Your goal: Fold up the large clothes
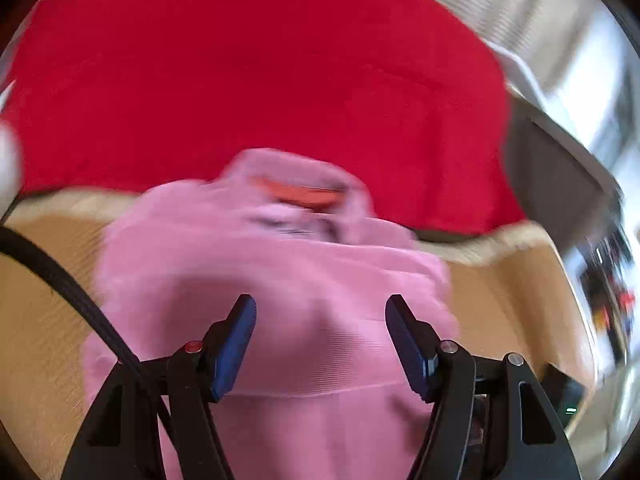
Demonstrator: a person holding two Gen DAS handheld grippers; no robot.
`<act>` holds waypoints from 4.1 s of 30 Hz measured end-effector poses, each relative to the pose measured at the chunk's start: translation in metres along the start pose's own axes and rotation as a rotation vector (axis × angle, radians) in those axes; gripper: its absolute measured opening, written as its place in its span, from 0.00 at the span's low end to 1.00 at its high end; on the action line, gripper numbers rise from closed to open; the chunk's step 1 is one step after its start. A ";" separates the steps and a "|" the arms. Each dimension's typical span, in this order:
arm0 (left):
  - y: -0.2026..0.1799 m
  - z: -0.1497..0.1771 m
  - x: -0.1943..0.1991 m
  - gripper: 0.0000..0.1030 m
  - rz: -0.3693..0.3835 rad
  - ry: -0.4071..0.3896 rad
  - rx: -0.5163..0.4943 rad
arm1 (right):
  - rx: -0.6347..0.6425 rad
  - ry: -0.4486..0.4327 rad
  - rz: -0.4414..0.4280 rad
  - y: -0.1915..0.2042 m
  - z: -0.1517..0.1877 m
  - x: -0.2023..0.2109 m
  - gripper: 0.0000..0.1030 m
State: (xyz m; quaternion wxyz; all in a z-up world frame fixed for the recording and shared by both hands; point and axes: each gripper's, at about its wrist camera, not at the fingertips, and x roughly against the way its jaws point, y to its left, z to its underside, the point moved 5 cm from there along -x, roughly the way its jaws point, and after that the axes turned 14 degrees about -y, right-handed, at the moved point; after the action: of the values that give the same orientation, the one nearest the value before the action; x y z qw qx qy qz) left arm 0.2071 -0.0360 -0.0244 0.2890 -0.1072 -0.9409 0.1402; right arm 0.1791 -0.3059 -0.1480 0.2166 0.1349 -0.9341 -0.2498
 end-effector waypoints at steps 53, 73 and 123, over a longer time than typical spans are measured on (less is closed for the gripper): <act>0.176 0.057 -0.020 0.37 -0.125 0.060 0.218 | 0.258 0.186 0.001 0.161 -0.096 -0.123 0.82; 0.166 0.070 -0.018 0.37 -0.166 0.027 0.226 | 0.811 0.828 0.065 0.287 0.021 -0.387 0.05; 0.217 0.061 0.009 0.63 -0.159 0.005 0.264 | -0.490 0.144 -0.050 -0.005 -0.055 -0.103 0.72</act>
State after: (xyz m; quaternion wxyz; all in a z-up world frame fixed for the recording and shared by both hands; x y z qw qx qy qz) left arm 0.1907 0.1576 -0.1390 0.3129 0.0065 -0.9191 0.2392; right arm 0.2950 -0.2952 -0.1419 0.3024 0.1188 -0.8242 -0.4637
